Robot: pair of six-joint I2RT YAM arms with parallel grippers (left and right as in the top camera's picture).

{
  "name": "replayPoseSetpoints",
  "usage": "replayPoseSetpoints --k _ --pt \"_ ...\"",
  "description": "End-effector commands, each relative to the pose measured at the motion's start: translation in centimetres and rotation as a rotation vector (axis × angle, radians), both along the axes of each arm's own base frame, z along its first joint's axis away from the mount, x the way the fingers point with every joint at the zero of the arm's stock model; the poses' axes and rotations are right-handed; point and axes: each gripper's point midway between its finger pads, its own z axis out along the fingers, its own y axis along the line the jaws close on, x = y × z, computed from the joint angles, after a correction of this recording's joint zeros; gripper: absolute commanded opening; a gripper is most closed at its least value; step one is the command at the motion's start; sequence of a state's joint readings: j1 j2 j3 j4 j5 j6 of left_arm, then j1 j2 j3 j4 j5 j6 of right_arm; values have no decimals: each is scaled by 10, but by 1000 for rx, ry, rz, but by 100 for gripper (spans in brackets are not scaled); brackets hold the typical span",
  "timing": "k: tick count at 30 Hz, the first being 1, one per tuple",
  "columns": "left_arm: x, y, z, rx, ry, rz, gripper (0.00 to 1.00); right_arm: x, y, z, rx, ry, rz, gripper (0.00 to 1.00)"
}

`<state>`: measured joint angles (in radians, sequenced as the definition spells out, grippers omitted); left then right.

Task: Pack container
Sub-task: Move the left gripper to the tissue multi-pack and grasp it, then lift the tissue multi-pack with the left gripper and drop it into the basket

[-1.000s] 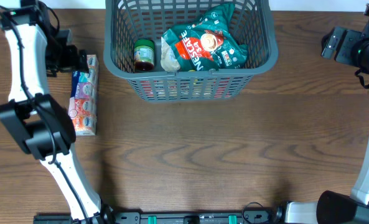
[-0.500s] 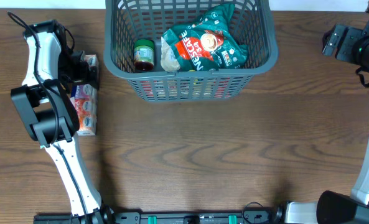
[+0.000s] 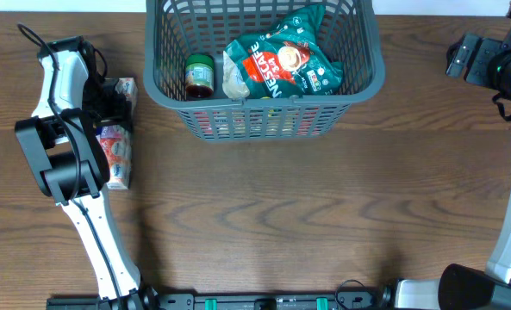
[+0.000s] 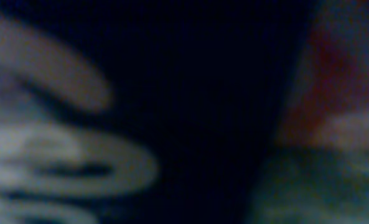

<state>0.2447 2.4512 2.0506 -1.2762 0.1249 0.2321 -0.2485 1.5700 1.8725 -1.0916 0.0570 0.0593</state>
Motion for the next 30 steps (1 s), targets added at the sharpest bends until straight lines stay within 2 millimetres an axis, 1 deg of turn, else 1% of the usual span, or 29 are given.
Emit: replayPoseSetpoints --k 1,2,3,5,7,8,9,10,11,15,16,19,21,22,23,24,26,29,30 --pt "-11 -7 -7 -6 49 20 55 0 -4 -2 -12 10 -4 99" --pt "-11 -8 -1 -4 46 19 50 0 -5 -2 -13 9 -4 99" --pt "-10 -9 4 -2 38 17 40 0 -5 -1 -15 9 -7 99" --pt "-5 -12 19 -4 3 12 23 -1 -7 -2 -24 13 -15 99" --pt "0 -17 41 -10 -44 9 6 -1 -7 -2 -24 13 -15 99" --pt "2 -18 52 -2 -68 14 6 -1 -7 -2 -24 14 -16 99" --pt "5 -18 68 6 -106 18 6 -1 -7 -2 -25 15 -15 99" --pt "7 -18 78 12 -131 22 6 -1 -7 -2 -26 16 -13 99" --pt "9 -18 94 21 -170 28 6 -1 -7 -2 -26 17 -13 99" --pt "10 -18 165 60 -347 77 6 -2 -7 -2 -31 20 -7 99" --pt "9 -17 187 74 -407 93 6 -2 -7 -3 -35 26 -1 99" --pt "5 -17 239 98 -555 123 6 -4 -6 -5 -44 41 12 99" --pt "0 -21 271 106 -651 123 6 -5 -6 -5 -49 45 17 99" --pt "-2 -25 287 103 -701 115 6 -5 -6 -5 -51 46 19 99" --pt "-4 -31 300 97 -743 102 6 -5 -6 -5 -51 46 19 99" --pt "-5 -42 314 81 -789 70 6 -4 -6 -5 -51 45 19 99" --pt "-9 -71 336 44 -866 -78 6 -4 -7 -5 -52 42 18 99" --pt "-9 -122 372 55 -1002 -321 6 -2 -8 -3 -49 28 11 99" --pt "-8 -135 382 74 -1039 -384 6 -1 -8 -2 -50 25 12 99"
